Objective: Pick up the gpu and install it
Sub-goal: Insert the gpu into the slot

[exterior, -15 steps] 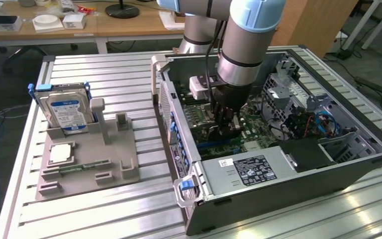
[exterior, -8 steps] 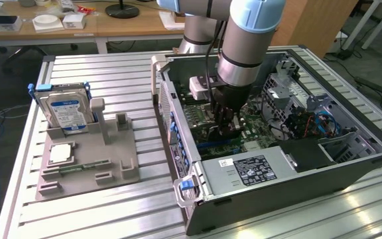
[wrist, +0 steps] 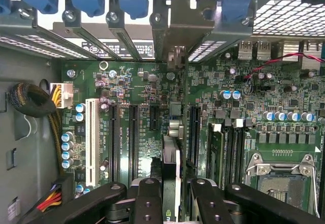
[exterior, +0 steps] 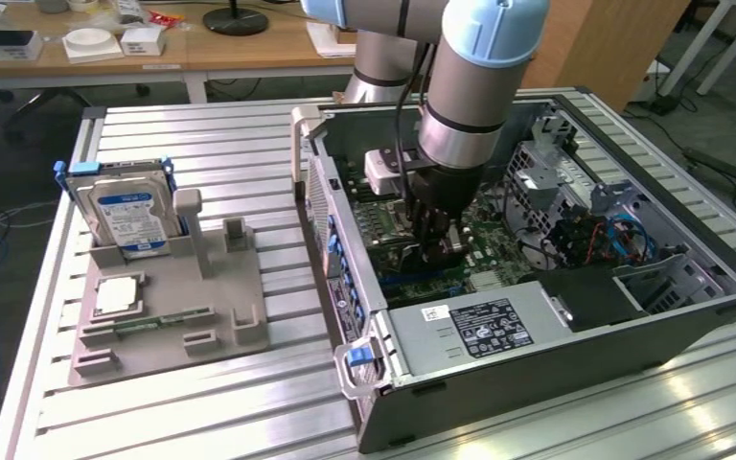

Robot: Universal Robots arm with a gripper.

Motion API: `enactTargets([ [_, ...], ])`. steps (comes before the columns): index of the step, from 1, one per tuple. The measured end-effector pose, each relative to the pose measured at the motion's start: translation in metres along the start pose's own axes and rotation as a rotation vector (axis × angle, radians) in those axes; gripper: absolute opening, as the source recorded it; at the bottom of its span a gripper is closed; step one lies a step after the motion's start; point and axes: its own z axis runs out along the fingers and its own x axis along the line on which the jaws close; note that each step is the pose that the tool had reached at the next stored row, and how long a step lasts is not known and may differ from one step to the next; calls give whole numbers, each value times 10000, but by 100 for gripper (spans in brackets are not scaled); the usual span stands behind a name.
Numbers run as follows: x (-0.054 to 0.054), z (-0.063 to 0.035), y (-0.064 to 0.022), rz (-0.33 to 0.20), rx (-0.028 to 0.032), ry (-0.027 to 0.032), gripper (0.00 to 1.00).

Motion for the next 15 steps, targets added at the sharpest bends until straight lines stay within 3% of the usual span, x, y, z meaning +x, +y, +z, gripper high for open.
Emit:
enactTargets([
  [15, 0, 22, 0, 0, 0, -1, 27],
])
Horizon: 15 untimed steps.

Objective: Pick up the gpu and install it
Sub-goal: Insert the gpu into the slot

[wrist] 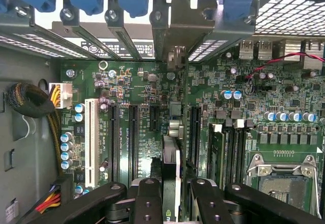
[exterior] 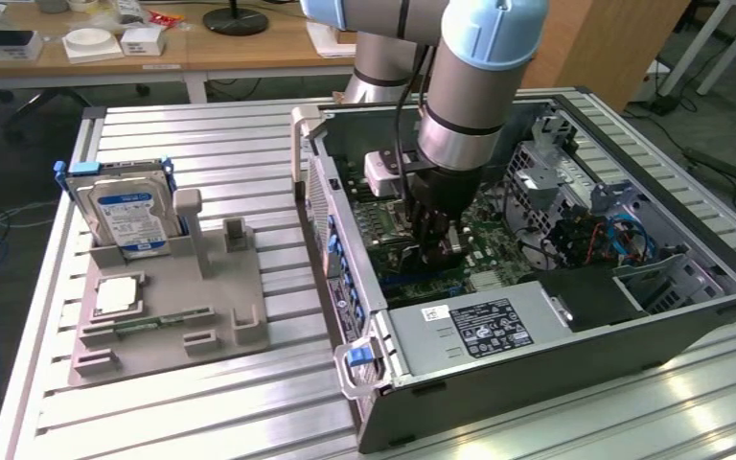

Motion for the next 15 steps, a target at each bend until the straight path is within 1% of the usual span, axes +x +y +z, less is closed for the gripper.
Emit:
enactTargets([
  [4, 0, 18, 5, -1, 4, -2, 27],
  [6, 1, 34, 9, -1, -3, 7, 27],
  [15, 0, 38, 10, 0, 0, 0, 27],
])
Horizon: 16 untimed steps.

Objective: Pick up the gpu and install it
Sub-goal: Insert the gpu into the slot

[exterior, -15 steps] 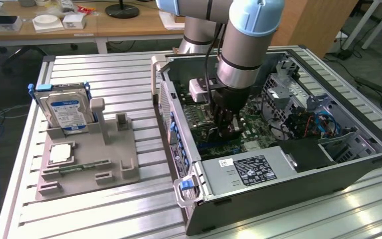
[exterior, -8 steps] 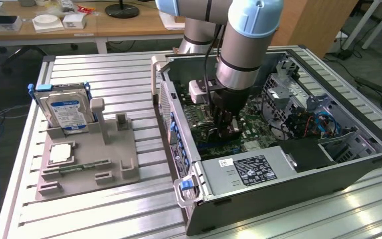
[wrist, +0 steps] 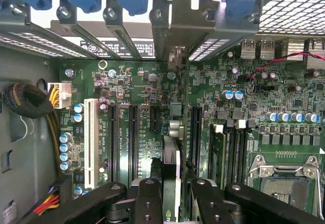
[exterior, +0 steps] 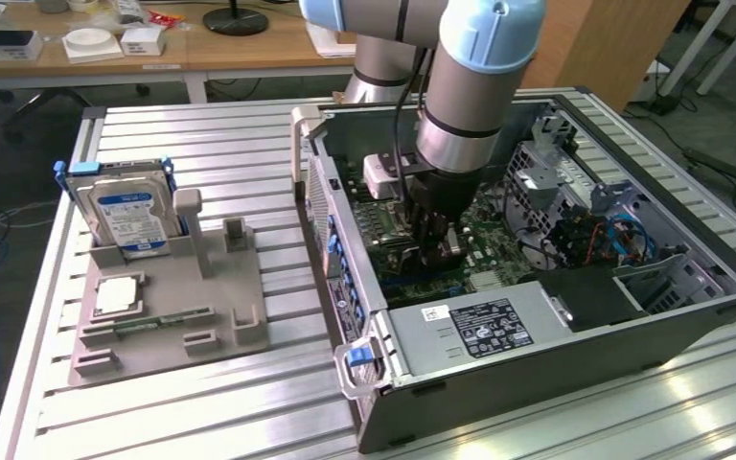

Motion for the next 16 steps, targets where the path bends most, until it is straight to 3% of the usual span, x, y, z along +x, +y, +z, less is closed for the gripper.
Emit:
enactTargets([
  [16, 0, 27, 2, 0, 1, 0, 27],
])
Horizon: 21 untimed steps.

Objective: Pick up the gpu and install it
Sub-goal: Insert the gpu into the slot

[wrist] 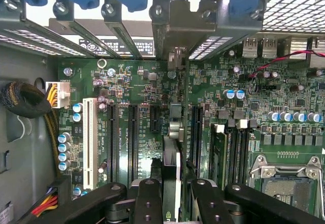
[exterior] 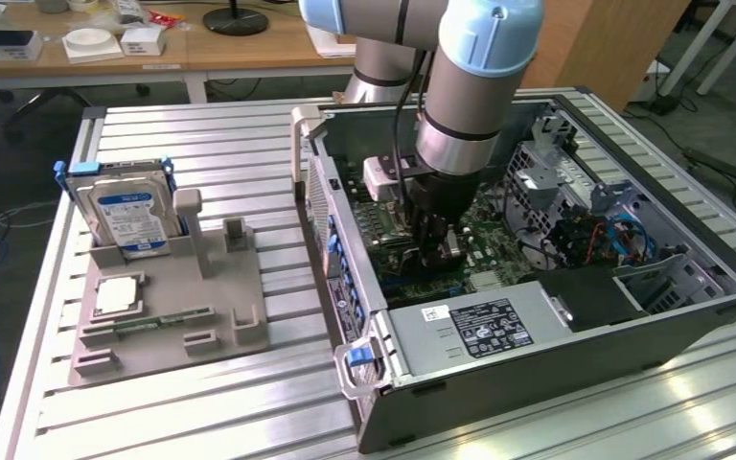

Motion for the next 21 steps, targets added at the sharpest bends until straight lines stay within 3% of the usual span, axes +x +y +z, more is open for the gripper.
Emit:
enactTargets([
  [13, -1, -1, 4, 8, 1, -6, 28],
  [14, -1, -8, 3, 7, 0, -3, 28],
  [15, 0, -14, 0, 1, -1, -1, 34],
  [21, -1, -90, -1, -1, 7, -1, 34],
])
